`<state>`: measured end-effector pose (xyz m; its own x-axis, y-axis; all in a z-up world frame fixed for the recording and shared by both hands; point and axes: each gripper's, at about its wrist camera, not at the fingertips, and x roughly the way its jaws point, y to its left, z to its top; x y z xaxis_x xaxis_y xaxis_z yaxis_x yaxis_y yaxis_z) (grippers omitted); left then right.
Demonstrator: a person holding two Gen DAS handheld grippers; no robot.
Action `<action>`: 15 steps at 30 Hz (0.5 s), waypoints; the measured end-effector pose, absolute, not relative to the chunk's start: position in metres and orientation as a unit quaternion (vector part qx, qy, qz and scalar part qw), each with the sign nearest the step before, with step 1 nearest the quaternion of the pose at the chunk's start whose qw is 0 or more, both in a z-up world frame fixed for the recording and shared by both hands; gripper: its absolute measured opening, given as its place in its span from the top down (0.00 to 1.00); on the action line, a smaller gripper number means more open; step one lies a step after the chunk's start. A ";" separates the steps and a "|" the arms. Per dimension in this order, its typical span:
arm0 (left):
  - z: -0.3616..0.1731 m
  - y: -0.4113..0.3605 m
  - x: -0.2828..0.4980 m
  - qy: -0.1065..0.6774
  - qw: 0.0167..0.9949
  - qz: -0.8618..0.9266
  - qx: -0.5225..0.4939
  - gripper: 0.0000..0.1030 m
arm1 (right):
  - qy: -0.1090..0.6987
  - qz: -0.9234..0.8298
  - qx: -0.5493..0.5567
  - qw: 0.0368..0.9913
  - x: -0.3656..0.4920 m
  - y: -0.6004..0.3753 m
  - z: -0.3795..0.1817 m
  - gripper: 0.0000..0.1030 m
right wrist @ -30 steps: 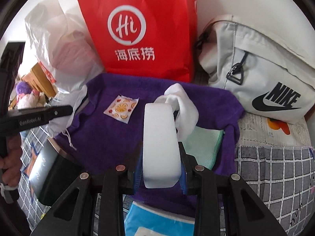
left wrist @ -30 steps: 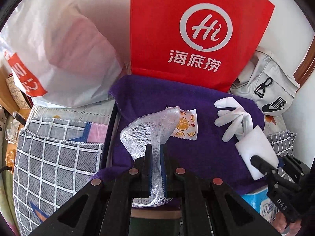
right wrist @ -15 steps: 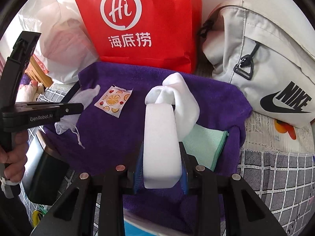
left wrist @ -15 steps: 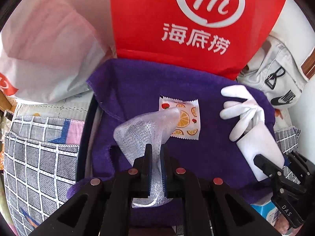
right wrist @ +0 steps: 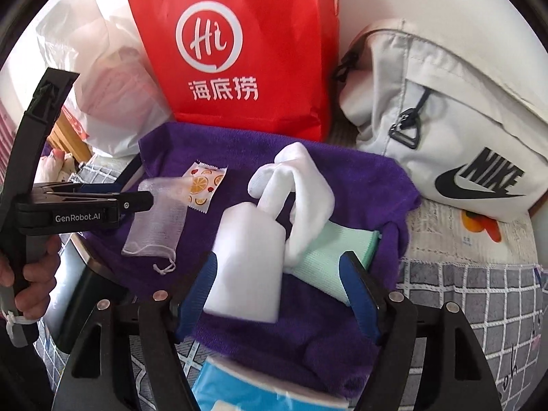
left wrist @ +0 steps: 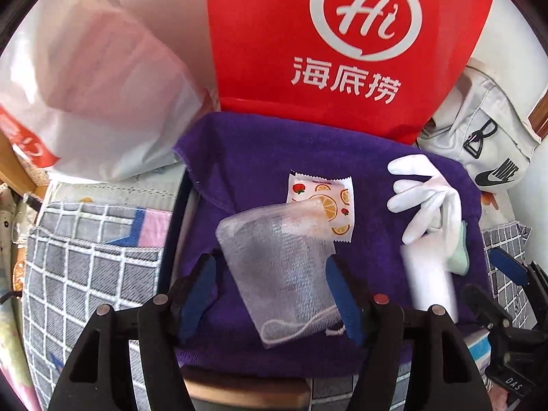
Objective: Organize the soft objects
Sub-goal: 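Open the left tool over the purple towel while the right tool releases the sponge there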
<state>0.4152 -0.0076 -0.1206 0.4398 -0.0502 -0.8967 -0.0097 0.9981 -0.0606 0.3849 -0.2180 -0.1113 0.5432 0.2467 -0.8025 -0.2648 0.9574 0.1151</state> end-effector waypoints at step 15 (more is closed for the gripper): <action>-0.067 0.029 0.295 0.472 0.881 0.024 -0.034 0.37 | 0.427 0.113 0.038 0.896 0.293 -0.235 -0.066 0.29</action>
<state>0.2953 0.0289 -0.0671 0.5537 0.0095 -0.8327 -0.0745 0.9965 -0.0382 0.2926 -0.2345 -0.0658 0.6097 0.2345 -0.7571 -0.1697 0.9717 0.1643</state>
